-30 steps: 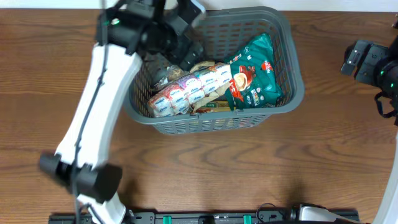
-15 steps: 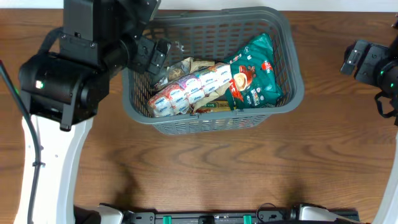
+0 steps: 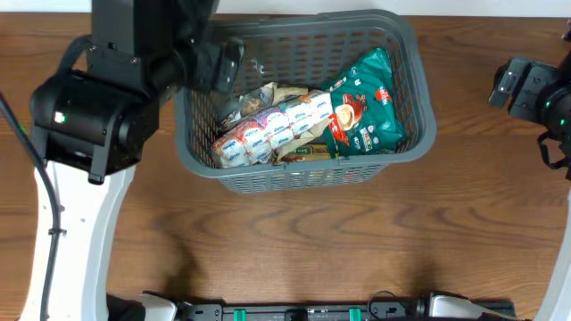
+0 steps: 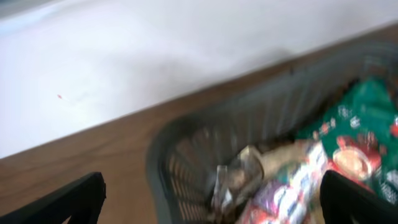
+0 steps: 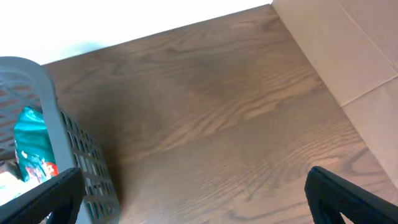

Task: Pack container

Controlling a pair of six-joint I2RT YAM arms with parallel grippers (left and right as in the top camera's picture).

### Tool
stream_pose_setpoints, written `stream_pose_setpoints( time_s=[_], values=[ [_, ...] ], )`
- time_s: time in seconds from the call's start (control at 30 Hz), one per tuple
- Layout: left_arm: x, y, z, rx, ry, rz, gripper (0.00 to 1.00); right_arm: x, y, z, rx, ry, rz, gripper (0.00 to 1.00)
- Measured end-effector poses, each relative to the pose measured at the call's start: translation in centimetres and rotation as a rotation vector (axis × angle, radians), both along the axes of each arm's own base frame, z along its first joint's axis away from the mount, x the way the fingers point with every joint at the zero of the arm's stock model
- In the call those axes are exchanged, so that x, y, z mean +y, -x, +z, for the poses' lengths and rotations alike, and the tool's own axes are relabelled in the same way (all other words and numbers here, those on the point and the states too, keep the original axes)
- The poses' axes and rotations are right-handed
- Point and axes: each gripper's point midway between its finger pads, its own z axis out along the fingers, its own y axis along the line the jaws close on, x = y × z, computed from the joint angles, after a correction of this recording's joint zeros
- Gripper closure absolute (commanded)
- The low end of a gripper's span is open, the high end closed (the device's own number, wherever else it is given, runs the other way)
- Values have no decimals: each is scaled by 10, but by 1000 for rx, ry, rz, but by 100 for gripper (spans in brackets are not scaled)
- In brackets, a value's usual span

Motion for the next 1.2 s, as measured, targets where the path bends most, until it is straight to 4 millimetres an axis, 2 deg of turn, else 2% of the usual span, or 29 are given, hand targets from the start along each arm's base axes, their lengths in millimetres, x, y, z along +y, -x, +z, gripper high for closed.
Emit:
stream_pose_setpoints(
  time_s=[0.13, 0.23, 0.37, 0.57, 0.77, 0.97, 1.1, 1.2],
  values=[
    [14, -3, 34, -121, 66, 50, 1, 0, 0, 0, 0, 0, 0, 1],
    [40, 8, 67, -225, 106, 113, 1, 0, 0, 0, 0, 0, 0, 1],
    [85, 43, 94, -302, 140, 231, 1, 0, 0, 0, 0, 0, 0, 1],
    [126, 102, 125, -413, 180, 360, 1, 0, 0, 0, 0, 0, 0, 1],
    [147, 147, 127, -483, 207, 460, 1, 0, 0, 0, 0, 0, 0, 1],
    [158, 182, 109, -561, 239, 528, 1, 0, 0, 0, 0, 0, 0, 1],
    [159, 190, 88, -601, 263, 538, 1, 0, 0, 0, 0, 0, 0, 1],
    [159, 188, 65, -610, 288, 542, 1, 0, 0, 0, 0, 0, 0, 1]
  ],
)
